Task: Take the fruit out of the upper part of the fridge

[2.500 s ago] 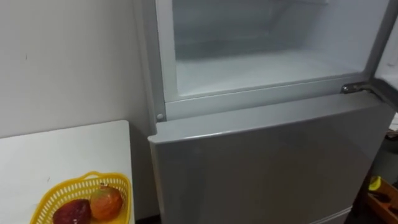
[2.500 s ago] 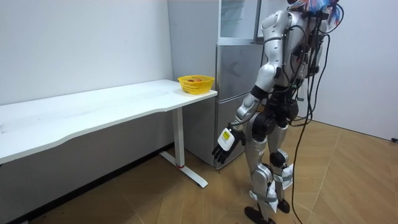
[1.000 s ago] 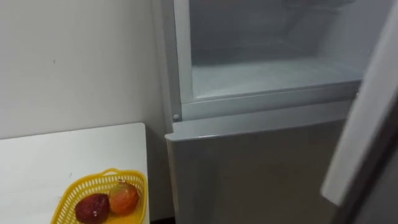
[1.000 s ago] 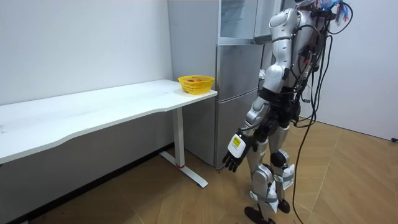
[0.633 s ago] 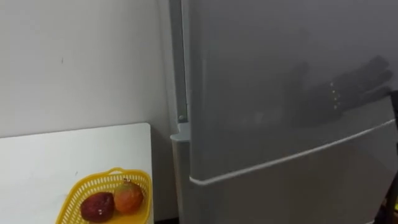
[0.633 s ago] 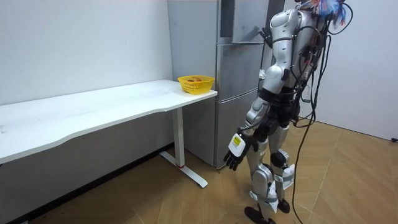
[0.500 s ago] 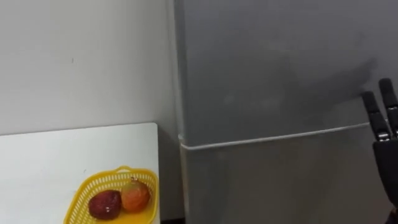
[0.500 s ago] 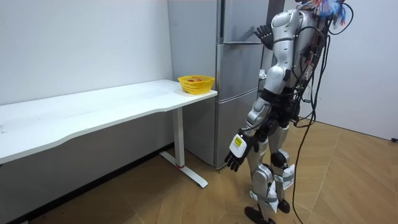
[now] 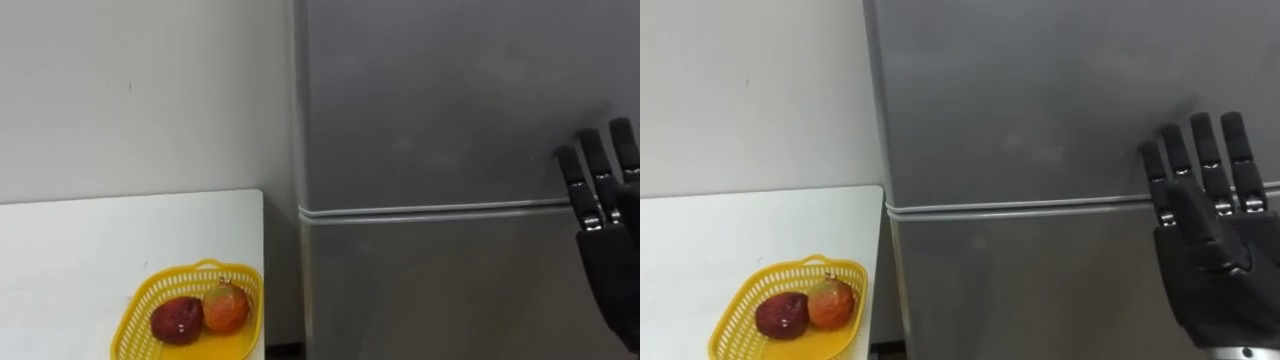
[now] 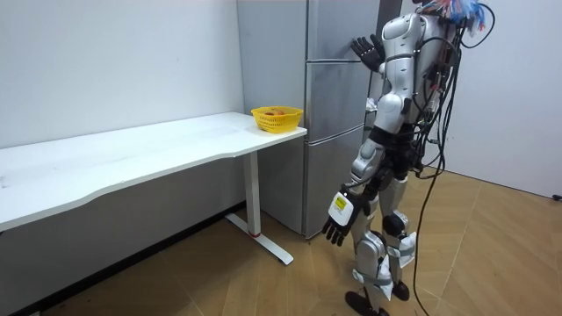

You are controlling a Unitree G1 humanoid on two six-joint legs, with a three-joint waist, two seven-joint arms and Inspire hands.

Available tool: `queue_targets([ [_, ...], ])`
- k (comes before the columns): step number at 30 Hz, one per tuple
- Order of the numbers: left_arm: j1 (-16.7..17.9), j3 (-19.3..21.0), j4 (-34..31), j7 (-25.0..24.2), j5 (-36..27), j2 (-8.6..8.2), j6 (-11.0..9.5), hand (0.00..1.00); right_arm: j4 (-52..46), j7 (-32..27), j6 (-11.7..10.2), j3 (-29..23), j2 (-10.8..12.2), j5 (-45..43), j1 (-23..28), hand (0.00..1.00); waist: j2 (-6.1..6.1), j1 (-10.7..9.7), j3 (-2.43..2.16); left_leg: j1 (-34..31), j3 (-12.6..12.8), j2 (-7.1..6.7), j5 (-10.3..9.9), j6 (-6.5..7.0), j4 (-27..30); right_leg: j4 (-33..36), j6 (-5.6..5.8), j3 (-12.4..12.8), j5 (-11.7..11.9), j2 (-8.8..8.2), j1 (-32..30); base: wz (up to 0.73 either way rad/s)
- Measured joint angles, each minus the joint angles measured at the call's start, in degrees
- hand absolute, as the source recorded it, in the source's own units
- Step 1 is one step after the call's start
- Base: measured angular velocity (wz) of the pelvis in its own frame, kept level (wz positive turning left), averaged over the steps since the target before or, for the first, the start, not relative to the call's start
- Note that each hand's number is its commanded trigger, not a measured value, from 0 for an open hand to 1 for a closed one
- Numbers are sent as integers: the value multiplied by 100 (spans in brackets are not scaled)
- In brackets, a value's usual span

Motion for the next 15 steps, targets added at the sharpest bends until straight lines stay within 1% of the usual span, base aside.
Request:
queue_targets([
  [5, 7, 1, 43, -1, -2, -1, 16, 0, 12, -1, 10, -9, 0, -8, 3, 0, -15, -3, 2, -11, -30, -3, 0, 0, 20, -4, 0, -23, 0, -3, 24, 2],
  [9, 5, 2, 135, -2, -1, -3, 16, 0, 19, -3, 67, -18, 0, -7, 5, 0, -57, -13, -13, -5, -29, -2, 0, 0, 62, -6, -1, -20, 0, -1, -10, 0],
  [15, -5, -1, 131, 32, -11, 4, -6, 0, 20, -155, 69, -22, -8, 24, 5, 0, -113, -41, -27, 8, -66, -5, 0, 0, 78, -4, -3, -60, 2, -7, 22, 3],
])
